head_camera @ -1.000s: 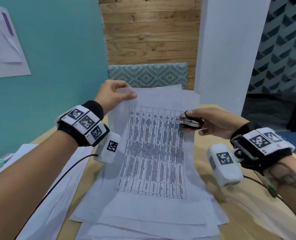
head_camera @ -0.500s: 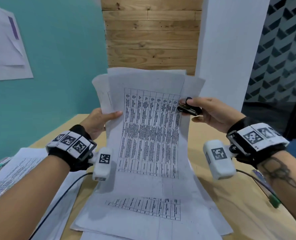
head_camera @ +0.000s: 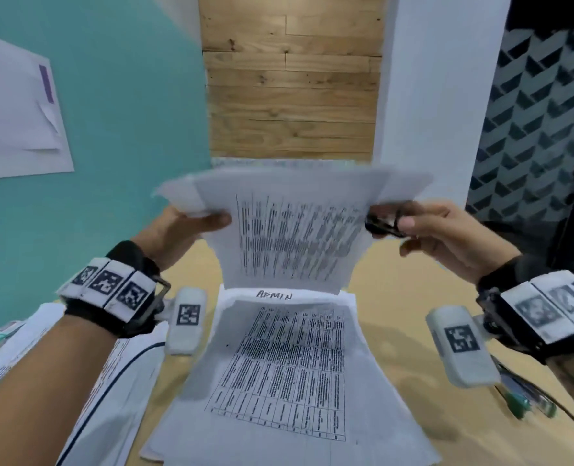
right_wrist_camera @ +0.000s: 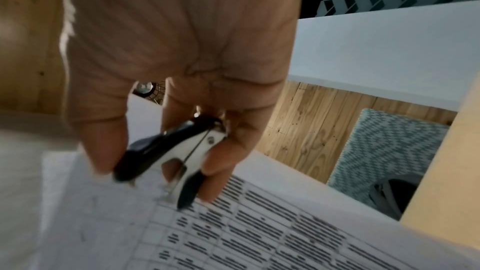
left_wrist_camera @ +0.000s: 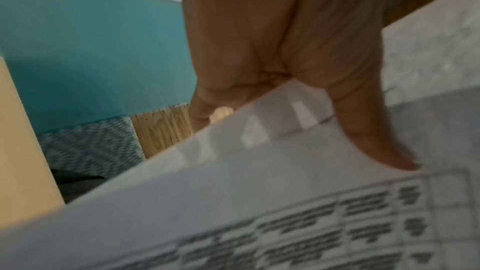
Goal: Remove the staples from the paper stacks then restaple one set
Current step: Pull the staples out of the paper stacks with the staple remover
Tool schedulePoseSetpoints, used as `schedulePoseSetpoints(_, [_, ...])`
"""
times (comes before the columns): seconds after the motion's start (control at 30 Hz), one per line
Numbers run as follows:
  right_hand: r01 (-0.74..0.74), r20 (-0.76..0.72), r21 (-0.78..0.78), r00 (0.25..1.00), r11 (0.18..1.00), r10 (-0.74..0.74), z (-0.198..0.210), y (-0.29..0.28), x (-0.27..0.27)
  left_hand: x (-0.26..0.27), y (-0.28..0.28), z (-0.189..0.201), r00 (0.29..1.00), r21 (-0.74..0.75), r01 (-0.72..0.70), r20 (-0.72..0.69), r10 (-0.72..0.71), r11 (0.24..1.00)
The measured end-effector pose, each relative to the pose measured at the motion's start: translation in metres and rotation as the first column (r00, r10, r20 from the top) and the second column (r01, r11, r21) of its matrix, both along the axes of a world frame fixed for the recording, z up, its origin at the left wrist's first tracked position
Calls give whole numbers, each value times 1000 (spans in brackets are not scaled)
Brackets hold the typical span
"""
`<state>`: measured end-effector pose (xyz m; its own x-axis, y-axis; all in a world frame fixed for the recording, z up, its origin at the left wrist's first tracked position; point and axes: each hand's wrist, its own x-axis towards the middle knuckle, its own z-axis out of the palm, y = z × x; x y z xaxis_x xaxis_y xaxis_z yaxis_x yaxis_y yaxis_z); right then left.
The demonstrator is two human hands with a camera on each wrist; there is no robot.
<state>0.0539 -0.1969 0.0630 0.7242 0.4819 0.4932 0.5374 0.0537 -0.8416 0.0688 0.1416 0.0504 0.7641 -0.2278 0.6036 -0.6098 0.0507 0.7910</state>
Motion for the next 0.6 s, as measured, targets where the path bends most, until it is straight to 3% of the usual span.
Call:
schedulePoseSetpoints(0.07, [-60, -70, -96, 996, 994, 54, -10, -8, -7, -8, 1, -8, 996, 113, 86, -44, -81, 990])
schedulePoseSetpoints(0.17, [-146, -187, -162, 976, 976, 115, -18, -15, -15, -14, 1, -17, 975, 37, 116, -196, -107, 993])
schedulePoseSetpoints(0.3, [-191, -313, -153, 940, 970, 136, -25, -13, -16, -13, 1, -26, 937, 31, 93, -342, -77, 995])
schedulePoseSetpoints(0.43, [-155, -385, -166, 919, 974, 80, -36, -7, -11, -12, 6, -36, 869, 185, 56, -492, 43, 981])
schedulePoseSetpoints(0.5, [-149, -414, -178, 908, 973, 64, -42, -5, -9, -12, 11, -33, 873, 307, -62, -444, 201, 949])
schedulePoseSetpoints(0.6, [-166, -444, -185, 893, 969, 68, -48, -3, -6, -13, 4, -14, 885, 412, -332, -175, 431, 849])
